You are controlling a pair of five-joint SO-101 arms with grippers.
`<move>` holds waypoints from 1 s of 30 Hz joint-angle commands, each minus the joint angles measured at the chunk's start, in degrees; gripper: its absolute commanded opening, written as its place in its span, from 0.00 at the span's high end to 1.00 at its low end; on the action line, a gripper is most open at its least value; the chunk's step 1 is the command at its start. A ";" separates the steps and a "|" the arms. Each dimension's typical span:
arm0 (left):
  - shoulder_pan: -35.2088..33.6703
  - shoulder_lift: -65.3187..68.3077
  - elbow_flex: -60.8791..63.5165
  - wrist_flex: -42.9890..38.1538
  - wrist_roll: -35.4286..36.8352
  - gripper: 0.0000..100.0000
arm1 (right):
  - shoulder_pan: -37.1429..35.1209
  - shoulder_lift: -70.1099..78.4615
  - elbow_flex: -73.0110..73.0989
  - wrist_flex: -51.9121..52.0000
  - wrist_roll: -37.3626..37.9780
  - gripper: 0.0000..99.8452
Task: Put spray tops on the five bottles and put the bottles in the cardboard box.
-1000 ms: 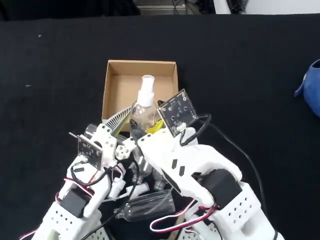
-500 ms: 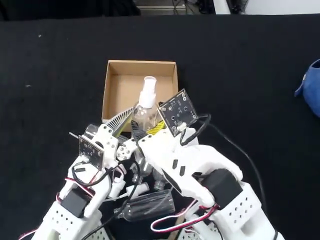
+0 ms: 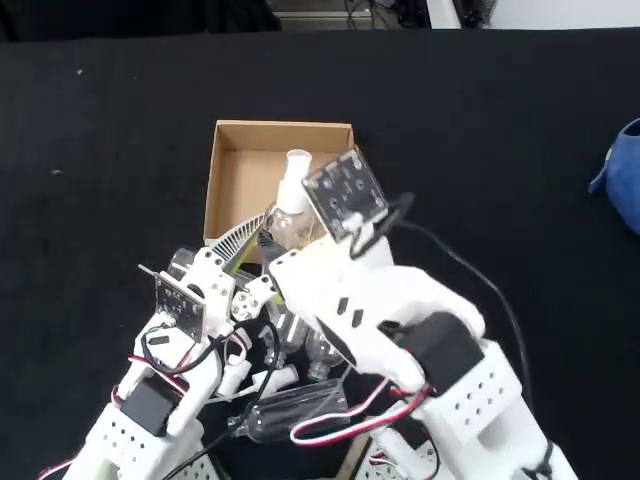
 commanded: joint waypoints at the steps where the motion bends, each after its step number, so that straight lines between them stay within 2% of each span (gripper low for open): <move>1: 0.31 -0.97 1.27 -0.26 0.26 0.97 | -3.52 3.82 -9.89 4.84 -0.26 0.69; 10: 0.22 -0.97 1.27 -0.35 0.26 0.97 | -4.66 6.46 -9.71 9.93 -0.18 0.69; 16: 0.31 -0.97 1.27 -0.26 0.26 0.97 | 1.05 6.73 -7.34 8.62 0.26 0.70; 18: 0.22 -0.88 1.27 -0.18 0.26 0.97 | 1.58 6.46 -5.93 7.38 0.35 0.77; 22: 0.22 -0.97 1.27 -0.26 0.26 0.97 | 1.41 6.37 -7.16 6.42 0.44 0.99; 30: 0.22 -0.97 1.27 -0.35 0.26 0.97 | 1.67 6.37 -6.73 6.15 2.20 0.99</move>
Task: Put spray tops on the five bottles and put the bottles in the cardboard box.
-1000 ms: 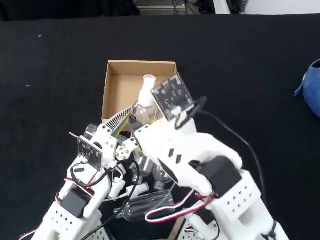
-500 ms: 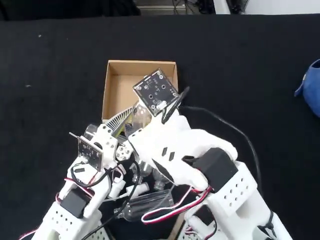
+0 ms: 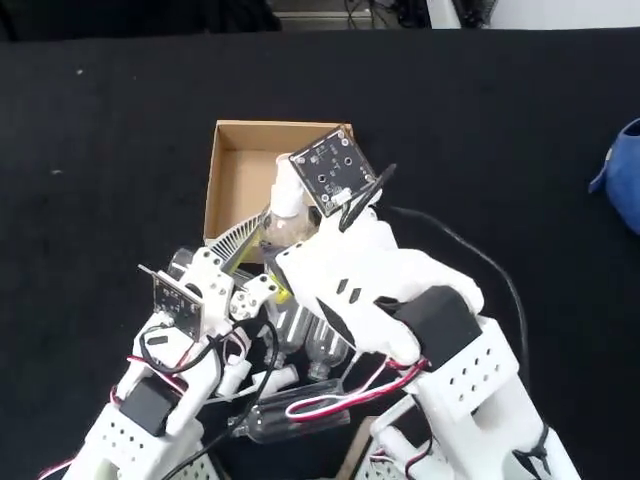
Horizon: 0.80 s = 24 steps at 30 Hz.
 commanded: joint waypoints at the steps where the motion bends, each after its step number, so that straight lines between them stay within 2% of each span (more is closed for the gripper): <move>1: 0.31 -0.97 1.27 -0.26 0.18 0.97 | 0.09 0.31 -0.92 -2.73 0.09 0.99; 11: 0.22 -0.97 1.10 1.58 0.18 0.96 | 0.09 0.31 -0.84 -4.31 0.09 0.99; 18: 0.22 -1.05 1.27 5.10 0.35 0.75 | 0.09 0.31 -2.68 -4.31 0.00 0.99; 24: -1.98 -1.14 1.10 5.19 0.18 0.77 | 0.53 0.31 -2.77 -4.31 0.44 0.99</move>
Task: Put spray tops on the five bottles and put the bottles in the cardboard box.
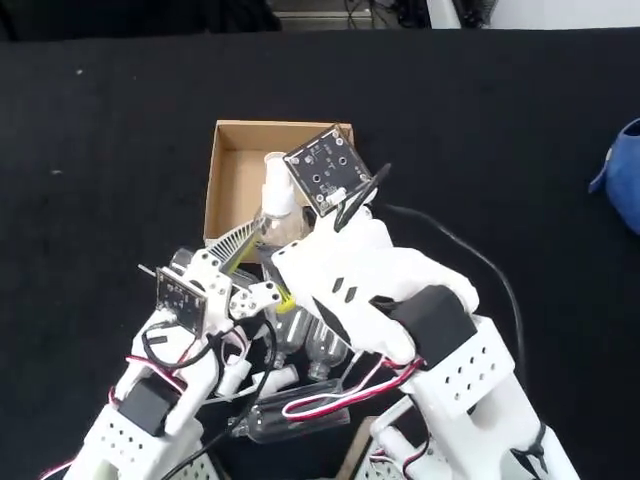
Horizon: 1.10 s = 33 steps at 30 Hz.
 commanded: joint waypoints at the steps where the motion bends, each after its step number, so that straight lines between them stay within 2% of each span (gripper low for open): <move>1: -2.77 -0.44 1.01 0.26 0.35 0.77 | 1.49 0.22 -3.21 -2.64 0.26 0.99; 8: -8.40 -0.44 -0.40 0.62 0.35 0.77 | 9.93 2.15 -2.95 -10.99 1.49 0.99; 13: -13.49 -0.44 -0.66 0.62 0.35 0.77 | 11.96 8.84 -2.86 -19.96 2.11 0.99; 19: -24.66 -0.44 -0.31 0.62 0.35 0.79 | 11.78 17.71 -2.86 -30.15 1.41 0.99; 23: -34.86 -0.44 -0.31 0.18 0.70 0.97 | 10.02 21.76 -2.77 -34.99 -4.84 0.99; 26: -40.13 -0.44 -0.31 0.18 0.79 0.93 | 8.26 25.10 -1.10 -41.23 -5.10 0.99; 33: -44.53 -0.35 1.19 0.18 0.62 0.97 | 7.82 32.22 4.88 -59.78 -5.10 0.99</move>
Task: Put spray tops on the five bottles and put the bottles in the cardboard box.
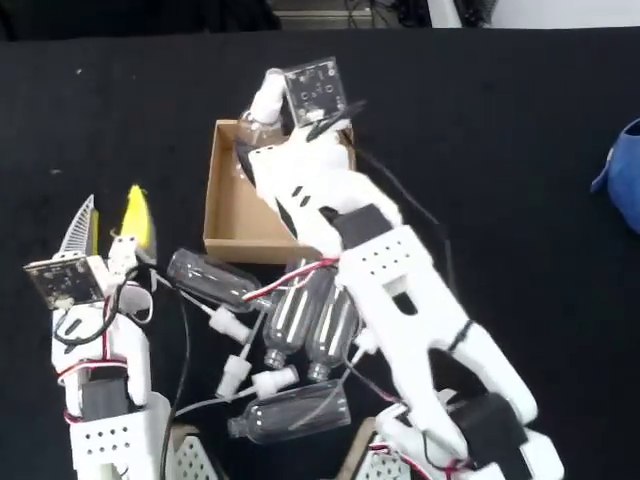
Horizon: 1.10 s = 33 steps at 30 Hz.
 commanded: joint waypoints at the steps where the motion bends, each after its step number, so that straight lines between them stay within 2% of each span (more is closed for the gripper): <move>1: -1.71 -0.97 1.19 -0.35 0.44 0.97 | -0.88 1.71 0.92 -11.16 -0.53 0.99; 5: -1.71 -0.97 1.19 -0.35 0.18 0.97 | -0.88 7.08 2.95 -21.36 -0.44 0.99; 9: -1.71 -0.97 1.19 -0.35 0.18 0.97 | -0.88 13.41 2.24 -26.37 -0.44 0.99; 11: -1.71 -0.97 1.19 -0.35 0.18 0.97 | -0.88 16.48 0.57 -26.46 0.00 0.99; 17: -1.71 -1.05 1.19 -0.35 0.18 0.97 | -2.55 24.13 -4.79 -25.67 7.82 0.99; 33: -1.71 -1.05 1.10 -0.35 0.18 0.97 | -2.29 36.97 -16.22 -25.49 8.00 0.99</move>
